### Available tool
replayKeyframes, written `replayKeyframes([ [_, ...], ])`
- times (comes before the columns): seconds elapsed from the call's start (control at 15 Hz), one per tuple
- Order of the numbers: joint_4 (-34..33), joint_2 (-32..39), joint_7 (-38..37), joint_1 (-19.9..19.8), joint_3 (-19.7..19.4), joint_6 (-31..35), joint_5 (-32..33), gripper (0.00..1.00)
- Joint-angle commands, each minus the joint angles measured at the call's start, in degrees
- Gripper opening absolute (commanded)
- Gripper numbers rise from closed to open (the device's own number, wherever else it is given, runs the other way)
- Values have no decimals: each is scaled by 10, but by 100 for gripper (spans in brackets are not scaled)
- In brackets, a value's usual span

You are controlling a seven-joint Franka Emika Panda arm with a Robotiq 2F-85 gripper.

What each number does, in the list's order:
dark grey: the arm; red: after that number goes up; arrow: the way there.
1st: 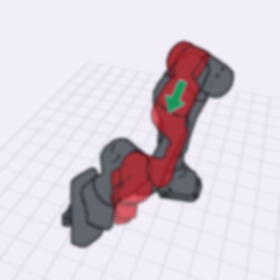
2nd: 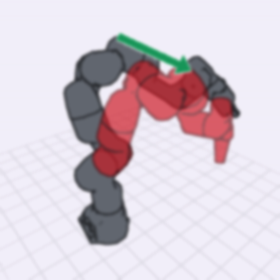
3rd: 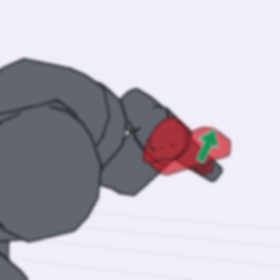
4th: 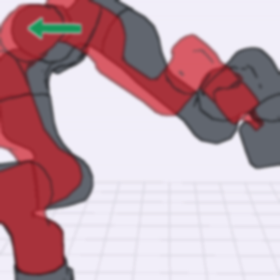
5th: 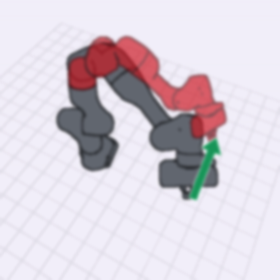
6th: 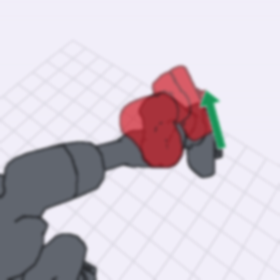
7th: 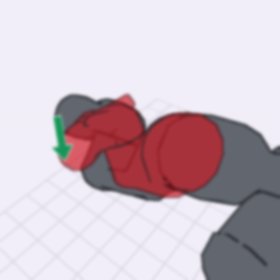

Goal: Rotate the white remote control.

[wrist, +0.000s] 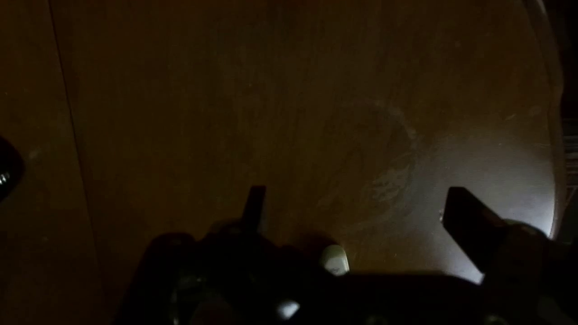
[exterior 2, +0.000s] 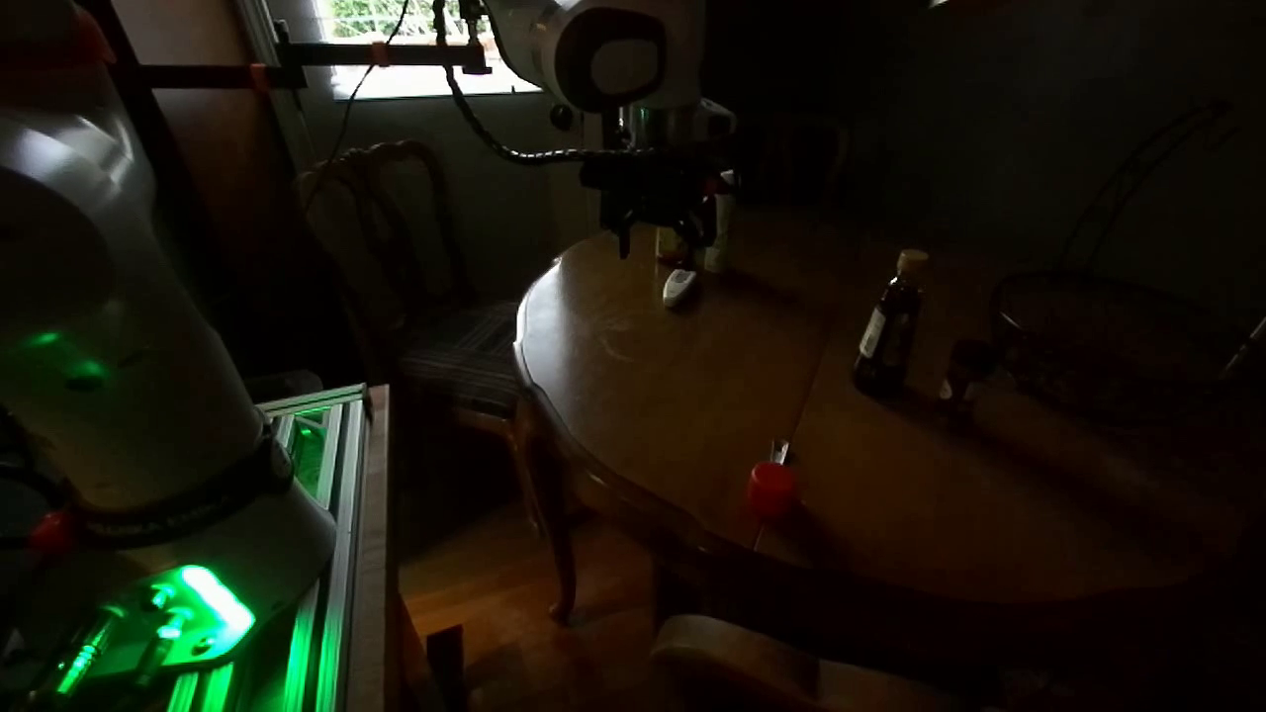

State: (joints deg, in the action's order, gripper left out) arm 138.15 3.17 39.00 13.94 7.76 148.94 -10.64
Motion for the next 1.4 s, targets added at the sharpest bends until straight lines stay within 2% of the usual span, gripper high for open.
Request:
replayKeyframes([
  [0.0,-52,63,18,-10,29,22,16,100],
  [0.07,-70,84,34,-11,40,42,3,100],
  [0.13,-87,104,35,-12,44,58,26,100],
  [0.33,-141,179,57,-27,74,116,32,100],
  [0.53,-205,263,74,-51,121,152,31,100],
  [0.87,-304,372,49,-37,127,174,104,100],
  [1.33,-416,465,11,-23,146,145,130,100],
])
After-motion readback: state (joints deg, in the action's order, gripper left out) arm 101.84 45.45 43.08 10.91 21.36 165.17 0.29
